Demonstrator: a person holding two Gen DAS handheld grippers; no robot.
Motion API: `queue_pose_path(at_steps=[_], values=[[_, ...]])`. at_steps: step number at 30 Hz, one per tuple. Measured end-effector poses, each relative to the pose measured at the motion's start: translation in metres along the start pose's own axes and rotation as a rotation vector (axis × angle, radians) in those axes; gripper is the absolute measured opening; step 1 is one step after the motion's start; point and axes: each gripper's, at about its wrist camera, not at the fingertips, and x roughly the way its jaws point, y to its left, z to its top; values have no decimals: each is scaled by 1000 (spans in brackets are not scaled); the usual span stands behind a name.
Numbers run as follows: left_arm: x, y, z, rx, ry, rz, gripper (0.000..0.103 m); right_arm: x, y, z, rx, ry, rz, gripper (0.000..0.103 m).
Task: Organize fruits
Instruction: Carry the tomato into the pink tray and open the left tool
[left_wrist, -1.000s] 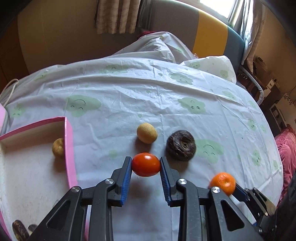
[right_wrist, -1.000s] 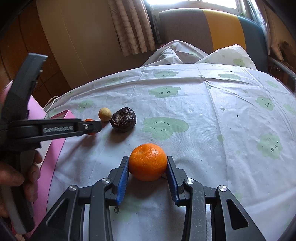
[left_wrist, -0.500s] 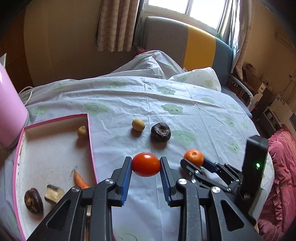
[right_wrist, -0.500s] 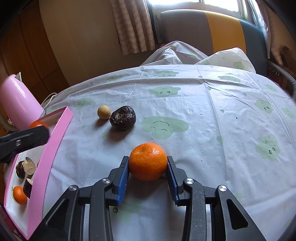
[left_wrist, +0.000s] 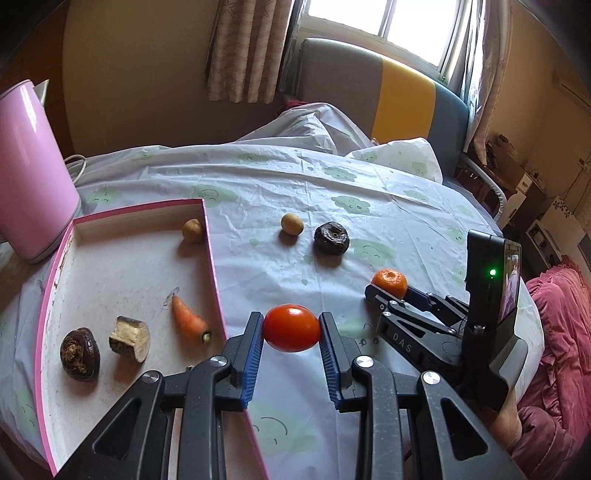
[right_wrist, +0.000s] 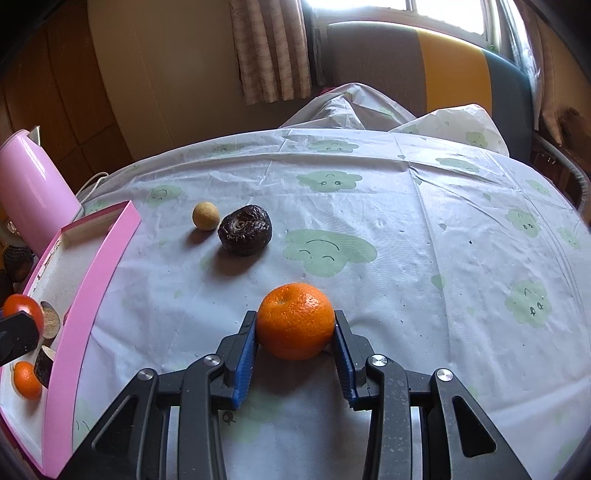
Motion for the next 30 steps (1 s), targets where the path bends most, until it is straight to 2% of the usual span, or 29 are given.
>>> queue_pose_path(at_steps=[6, 13, 19, 24, 25, 30], values=[[-7, 24, -4, -43, -20, 35, 30, 0, 1, -1, -8, 0, -9, 39], [-9, 79, -3, -169, -30, 83, 30, 1, 3, 0, -21, 4, -20, 39], [-7, 117, 10, -233, -41, 102, 31, 0, 3, -1, -21, 3, -19, 39], [8, 137, 22, -250, -35, 150, 32, 1, 3, -1, -20, 4, -19, 39], [11, 140, 23, -258, -25, 169, 36, 1, 3, 0, -19, 4, -17, 39], [10, 145, 14, -293, -10, 200, 36, 1, 3, 0, -18, 4, -16, 39]])
